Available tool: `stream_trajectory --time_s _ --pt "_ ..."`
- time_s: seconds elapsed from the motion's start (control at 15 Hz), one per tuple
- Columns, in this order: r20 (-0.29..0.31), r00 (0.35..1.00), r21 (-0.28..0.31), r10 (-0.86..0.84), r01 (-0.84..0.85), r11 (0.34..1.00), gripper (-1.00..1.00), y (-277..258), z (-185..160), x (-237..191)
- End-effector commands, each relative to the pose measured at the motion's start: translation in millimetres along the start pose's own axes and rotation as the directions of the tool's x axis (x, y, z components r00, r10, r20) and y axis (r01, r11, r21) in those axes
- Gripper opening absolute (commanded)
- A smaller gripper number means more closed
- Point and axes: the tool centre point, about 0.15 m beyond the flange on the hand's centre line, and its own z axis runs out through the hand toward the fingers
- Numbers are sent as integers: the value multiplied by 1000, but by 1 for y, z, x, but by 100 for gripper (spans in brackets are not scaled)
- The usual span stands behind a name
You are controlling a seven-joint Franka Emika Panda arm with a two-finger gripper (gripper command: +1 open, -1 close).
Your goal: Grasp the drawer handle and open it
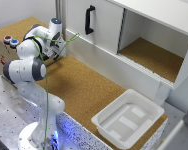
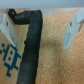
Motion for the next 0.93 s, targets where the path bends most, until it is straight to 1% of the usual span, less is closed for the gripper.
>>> stream_trajectory --time_s 0.0,0.07,0.2,0.27,0.47,0.87 --pt "67 997 138 -35 25 990 100 -9 30 17" --pt "69 997 135 -24 14 991 100 -7 33 16" --pt "76 997 148 4 -15 989 100 -2 40 14" --pt "82 997 168 6 -20 986 100 -3 43 12" --pt "96 995 202 11 -30 979 100 -5 52 9" --pt "117 993 222 35 -60 973 100 -9 64 6"
